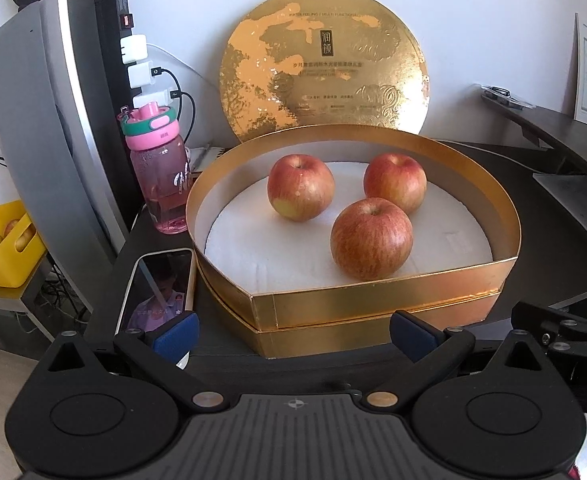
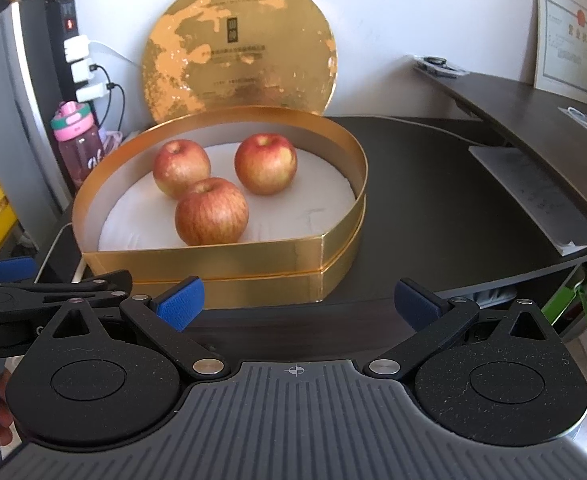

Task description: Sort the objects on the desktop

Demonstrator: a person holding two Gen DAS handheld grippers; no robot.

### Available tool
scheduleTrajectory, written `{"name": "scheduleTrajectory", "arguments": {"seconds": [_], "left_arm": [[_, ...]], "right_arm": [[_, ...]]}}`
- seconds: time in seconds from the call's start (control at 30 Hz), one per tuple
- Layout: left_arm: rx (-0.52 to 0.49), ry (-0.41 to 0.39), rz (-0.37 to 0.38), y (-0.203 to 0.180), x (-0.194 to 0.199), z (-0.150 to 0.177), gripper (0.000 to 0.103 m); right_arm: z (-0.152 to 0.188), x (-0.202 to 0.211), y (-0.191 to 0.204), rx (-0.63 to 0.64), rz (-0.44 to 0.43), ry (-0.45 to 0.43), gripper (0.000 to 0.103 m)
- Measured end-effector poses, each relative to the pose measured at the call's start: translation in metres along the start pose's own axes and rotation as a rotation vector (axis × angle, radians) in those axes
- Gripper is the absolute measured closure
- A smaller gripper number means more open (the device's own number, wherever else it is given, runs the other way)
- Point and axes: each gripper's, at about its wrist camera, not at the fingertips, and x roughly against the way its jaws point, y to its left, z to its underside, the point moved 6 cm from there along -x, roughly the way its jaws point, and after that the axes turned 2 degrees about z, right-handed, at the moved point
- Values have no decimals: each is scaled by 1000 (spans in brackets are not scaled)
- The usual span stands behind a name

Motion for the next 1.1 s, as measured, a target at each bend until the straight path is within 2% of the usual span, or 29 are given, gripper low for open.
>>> {"name": "scheduleTrajectory", "arguments": {"seconds": [1.1], "left_arm": [[-2,8,-23,-6,-1,-1,1]], "right_arm": [[0,-3,-3,-6,3,17,0]]}}
